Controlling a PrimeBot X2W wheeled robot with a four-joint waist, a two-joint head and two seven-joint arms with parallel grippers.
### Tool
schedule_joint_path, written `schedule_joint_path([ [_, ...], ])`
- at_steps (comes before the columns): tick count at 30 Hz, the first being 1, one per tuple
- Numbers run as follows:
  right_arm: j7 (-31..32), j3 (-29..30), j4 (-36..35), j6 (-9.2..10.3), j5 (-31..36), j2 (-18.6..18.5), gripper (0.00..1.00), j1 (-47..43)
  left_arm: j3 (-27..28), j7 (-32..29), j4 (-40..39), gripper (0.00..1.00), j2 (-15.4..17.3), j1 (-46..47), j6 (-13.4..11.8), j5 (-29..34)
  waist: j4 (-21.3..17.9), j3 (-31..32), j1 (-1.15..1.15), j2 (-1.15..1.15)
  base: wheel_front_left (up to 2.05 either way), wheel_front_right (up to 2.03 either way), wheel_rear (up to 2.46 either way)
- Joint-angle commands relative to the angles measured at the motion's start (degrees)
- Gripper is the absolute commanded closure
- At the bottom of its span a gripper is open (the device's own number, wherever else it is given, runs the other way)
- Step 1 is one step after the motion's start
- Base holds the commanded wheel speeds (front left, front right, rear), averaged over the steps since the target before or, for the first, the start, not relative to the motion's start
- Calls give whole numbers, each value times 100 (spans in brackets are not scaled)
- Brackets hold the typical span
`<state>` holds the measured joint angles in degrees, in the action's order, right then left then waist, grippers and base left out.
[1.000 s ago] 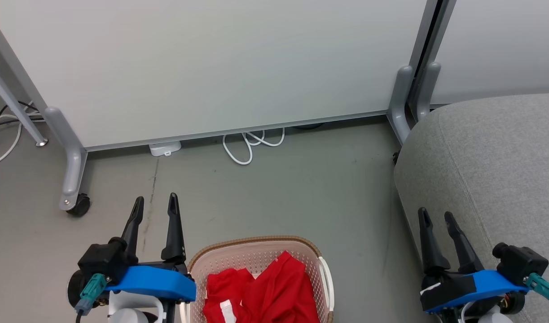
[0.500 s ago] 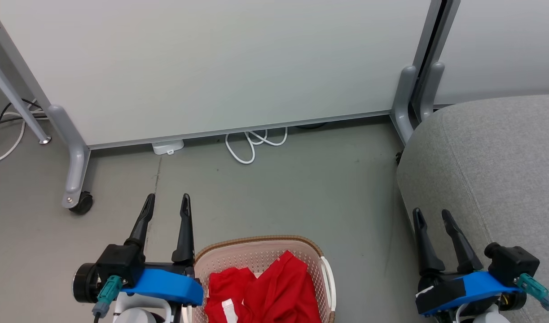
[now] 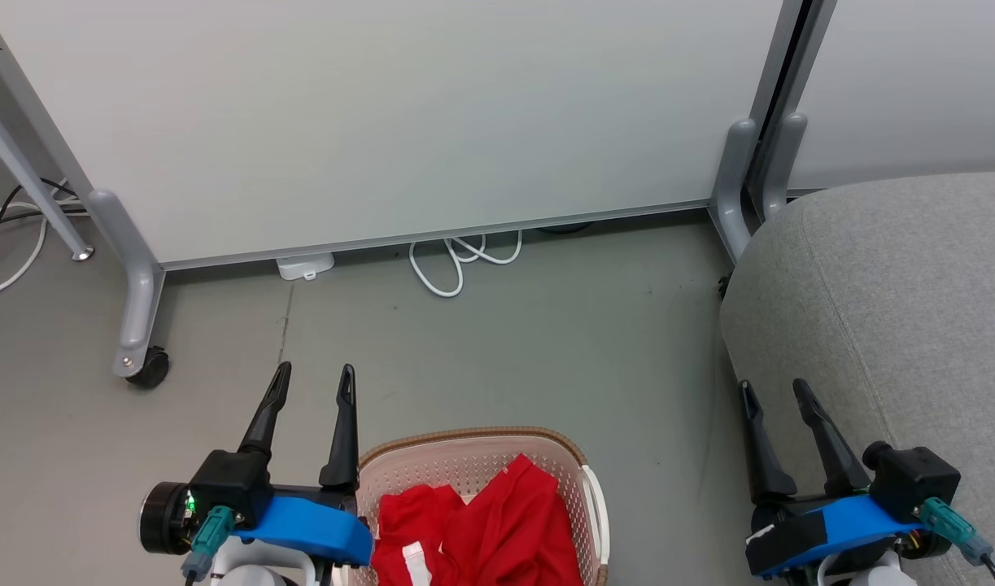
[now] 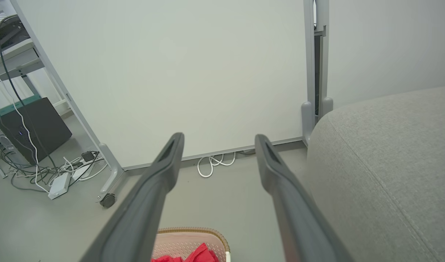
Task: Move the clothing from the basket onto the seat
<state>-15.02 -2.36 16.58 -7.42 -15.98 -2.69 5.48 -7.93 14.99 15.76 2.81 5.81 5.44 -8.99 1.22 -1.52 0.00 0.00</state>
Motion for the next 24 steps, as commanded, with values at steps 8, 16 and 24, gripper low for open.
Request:
schedule_joint_path([
  [8, -23, -5, 53, -8, 69, -35, 0, 42, 25, 29, 152, 0, 13, 64, 6, -82, -15, 17, 0, 0, 0, 0, 0],
  [16, -23, -10, 71, -8, 82, -35, 0, 26, 28, 29, 262, 0, 13, 91, 23, -127, -12, 20, 0, 0, 0, 0, 0],
  [24, -23, -26, 82, -8, 76, -35, 0, 18, 44, 29, 304, 0, 13, 101, 36, -120, -13, 7, 0, 0, 0, 0, 0],
])
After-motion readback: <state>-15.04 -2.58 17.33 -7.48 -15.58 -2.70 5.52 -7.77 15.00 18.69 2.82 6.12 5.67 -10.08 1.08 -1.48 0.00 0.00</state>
